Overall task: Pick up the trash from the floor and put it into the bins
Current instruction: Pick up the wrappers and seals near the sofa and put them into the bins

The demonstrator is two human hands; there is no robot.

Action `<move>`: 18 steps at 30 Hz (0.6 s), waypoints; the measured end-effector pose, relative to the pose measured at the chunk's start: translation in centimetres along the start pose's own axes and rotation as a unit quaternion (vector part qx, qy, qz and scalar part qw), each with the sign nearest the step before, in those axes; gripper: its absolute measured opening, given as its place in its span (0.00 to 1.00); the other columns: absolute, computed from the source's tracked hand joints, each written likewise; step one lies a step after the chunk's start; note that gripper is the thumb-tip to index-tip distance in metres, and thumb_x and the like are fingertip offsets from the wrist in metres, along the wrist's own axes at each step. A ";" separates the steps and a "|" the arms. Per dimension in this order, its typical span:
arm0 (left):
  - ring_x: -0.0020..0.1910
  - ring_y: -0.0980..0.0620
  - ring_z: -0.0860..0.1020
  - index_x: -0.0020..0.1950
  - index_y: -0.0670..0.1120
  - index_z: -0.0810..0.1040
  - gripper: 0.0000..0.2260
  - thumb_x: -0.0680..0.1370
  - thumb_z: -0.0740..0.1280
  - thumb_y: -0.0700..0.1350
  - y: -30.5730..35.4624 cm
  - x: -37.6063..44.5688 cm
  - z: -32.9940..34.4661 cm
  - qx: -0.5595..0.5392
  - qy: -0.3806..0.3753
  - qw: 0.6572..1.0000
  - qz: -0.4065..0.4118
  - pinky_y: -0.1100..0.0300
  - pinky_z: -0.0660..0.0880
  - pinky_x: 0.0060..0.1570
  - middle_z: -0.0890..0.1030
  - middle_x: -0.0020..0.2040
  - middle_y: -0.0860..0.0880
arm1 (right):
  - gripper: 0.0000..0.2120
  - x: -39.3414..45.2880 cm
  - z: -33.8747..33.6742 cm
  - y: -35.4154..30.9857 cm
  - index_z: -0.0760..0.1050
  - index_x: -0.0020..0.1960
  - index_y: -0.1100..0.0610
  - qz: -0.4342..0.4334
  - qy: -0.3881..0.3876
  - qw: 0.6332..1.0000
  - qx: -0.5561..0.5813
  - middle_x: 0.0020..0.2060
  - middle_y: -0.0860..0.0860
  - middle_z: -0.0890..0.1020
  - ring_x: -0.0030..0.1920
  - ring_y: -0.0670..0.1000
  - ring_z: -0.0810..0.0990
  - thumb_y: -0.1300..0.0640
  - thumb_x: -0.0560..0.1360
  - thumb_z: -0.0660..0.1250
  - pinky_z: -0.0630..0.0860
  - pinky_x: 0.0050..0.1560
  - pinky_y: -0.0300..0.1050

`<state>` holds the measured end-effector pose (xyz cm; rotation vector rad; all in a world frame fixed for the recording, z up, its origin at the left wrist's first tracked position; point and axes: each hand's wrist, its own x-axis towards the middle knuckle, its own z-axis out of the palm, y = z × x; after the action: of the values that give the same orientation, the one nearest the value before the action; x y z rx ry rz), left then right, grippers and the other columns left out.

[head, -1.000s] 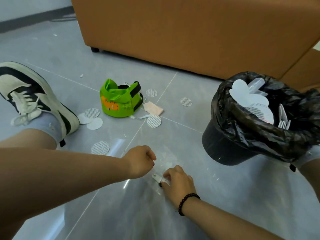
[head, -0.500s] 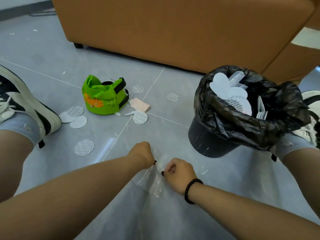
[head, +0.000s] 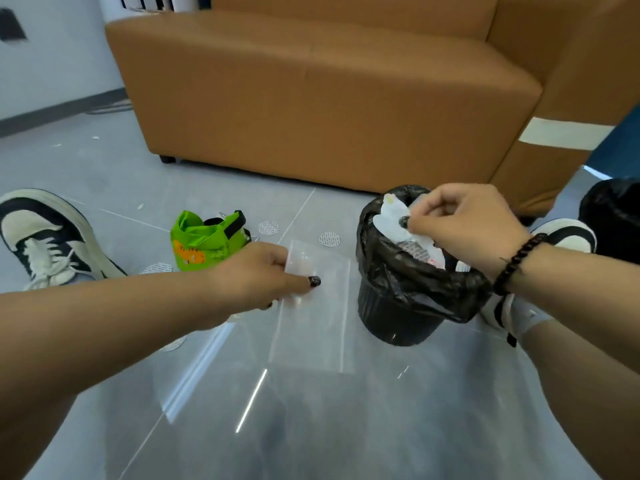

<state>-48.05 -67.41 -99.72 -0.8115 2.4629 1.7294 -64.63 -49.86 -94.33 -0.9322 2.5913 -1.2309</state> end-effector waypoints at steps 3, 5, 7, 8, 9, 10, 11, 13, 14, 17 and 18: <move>0.46 0.46 0.81 0.50 0.45 0.83 0.08 0.74 0.71 0.47 1.3 -2.1 -0.9 -0.035 0.006 0.999 0.016 0.53 0.75 0.50 0.85 0.46 0.46 | 0.08 2.4 -0.5 3.0 0.77 0.34 0.53 0.028 0.049 0.996 -0.069 0.32 0.48 0.79 0.34 0.48 0.76 0.59 0.70 0.73 0.78 0.41 0.45; 0.55 0.39 0.80 0.52 0.44 0.83 0.10 0.74 0.71 0.47 2.3 -2.5 -0.9 -0.049 0.016 0.998 0.020 0.42 0.74 0.61 0.85 0.49 0.45 | 0.07 3.4 -0.5 4.9 0.77 0.36 0.54 0.054 0.044 0.992 -0.108 0.32 0.46 0.77 0.39 0.50 0.78 0.58 0.71 0.73 0.79 0.48 0.48; 0.57 0.38 0.79 0.53 0.44 0.83 0.11 0.73 0.71 0.47 3.3 -2.8 -0.8 -0.061 0.020 0.998 0.029 0.38 0.72 0.62 0.85 0.49 0.44 | 0.05 3.9 -0.5 5.7 0.79 0.41 0.57 0.060 0.043 0.988 -0.132 0.35 0.47 0.78 0.45 0.52 0.80 0.56 0.71 0.73 0.77 0.49 0.46; 0.56 0.39 0.80 0.53 0.45 0.83 0.12 0.73 0.72 0.48 3.7 -2.9 -0.8 -0.057 0.016 0.998 0.037 0.38 0.72 0.62 0.85 0.49 0.45 | 0.05 4.0 -0.6 5.9 0.79 0.43 0.57 0.053 0.053 0.988 -0.135 0.37 0.48 0.79 0.47 0.52 0.80 0.56 0.71 0.72 0.76 0.49 0.45; 0.54 0.40 0.81 0.53 0.46 0.83 0.12 0.71 0.74 0.49 4.0 -3.1 -0.9 -0.044 0.008 0.998 0.046 0.39 0.73 0.61 0.85 0.49 0.45 | 0.05 4.0 -0.8 5.8 0.79 0.45 0.57 0.036 0.069 0.988 -0.133 0.39 0.49 0.80 0.47 0.52 0.79 0.56 0.72 0.72 0.76 0.50 0.45; 0.52 0.41 0.82 0.52 0.47 0.83 0.13 0.70 0.75 0.50 4.4 -3.4 -0.9 -0.025 -0.006 0.998 0.058 0.40 0.73 0.61 0.85 0.48 0.45 | 0.04 3.8 -1.1 5.4 0.78 0.46 0.56 0.009 0.084 0.988 -0.128 0.40 0.48 0.79 0.46 0.50 0.79 0.56 0.73 0.70 0.75 0.51 0.44; 0.49 0.42 0.83 0.52 0.47 0.83 0.13 0.69 0.75 0.50 4.8 -3.7 -1.0 -0.004 -0.022 0.997 0.071 0.41 0.74 0.60 0.86 0.47 0.45 | 0.03 3.3 -1.5 4.8 0.78 0.46 0.55 -0.021 0.089 0.989 -0.118 0.40 0.47 0.79 0.44 0.48 0.78 0.56 0.73 0.69 0.75 0.51 0.44; 0.47 0.43 0.84 0.49 0.48 0.82 0.14 0.67 0.73 0.51 5.6 -4.2 -1.2 0.040 -0.050 0.994 0.093 0.43 0.77 0.57 0.86 0.44 0.46 | 0.01 1.9 -1.9 2.9 0.79 0.45 0.55 -0.070 0.049 0.995 -0.055 0.39 0.45 0.80 0.41 0.47 0.78 0.57 0.74 0.69 0.76 0.48 0.43; 0.46 0.43 0.84 0.48 0.49 0.82 0.14 0.65 0.73 0.52 5.9 -4.5 -1.3 0.060 -0.061 0.991 0.103 0.43 0.78 0.55 0.86 0.43 0.46 | 0.01 1.0 -2.0 1.7 0.79 0.45 0.55 -0.086 0.005 0.996 -0.004 0.39 0.47 0.81 0.42 0.48 0.80 0.58 0.74 0.69 0.77 0.47 0.42; 0.43 0.45 0.84 0.44 0.49 0.81 0.14 0.64 0.74 0.54 6.5 -5.2 -1.4 0.132 -0.079 0.980 0.129 0.43 0.79 0.51 0.86 0.39 0.49 | 0.05 -2.2 -1.8 -1.8 0.79 0.48 0.59 -0.100 -0.132 0.975 0.145 0.41 0.55 0.84 0.42 0.51 0.84 0.59 0.73 0.70 0.81 0.43 0.43; 0.42 0.46 0.84 0.43 0.49 0.81 0.13 0.64 0.74 0.55 6.6 -5.5 -1.3 0.152 -0.080 0.976 0.137 0.44 0.79 0.51 0.86 0.39 0.50 | 0.07 -3.0 -1.5 -2.7 0.79 0.48 0.60 -0.096 -0.162 0.966 0.175 0.41 0.56 0.84 0.41 0.51 0.84 0.60 0.72 0.70 0.81 0.42 0.44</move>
<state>-45.78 -64.75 -91.79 -0.3052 2.7279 1.3607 -61.47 -48.39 -91.75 -1.2086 1.9892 -1.3867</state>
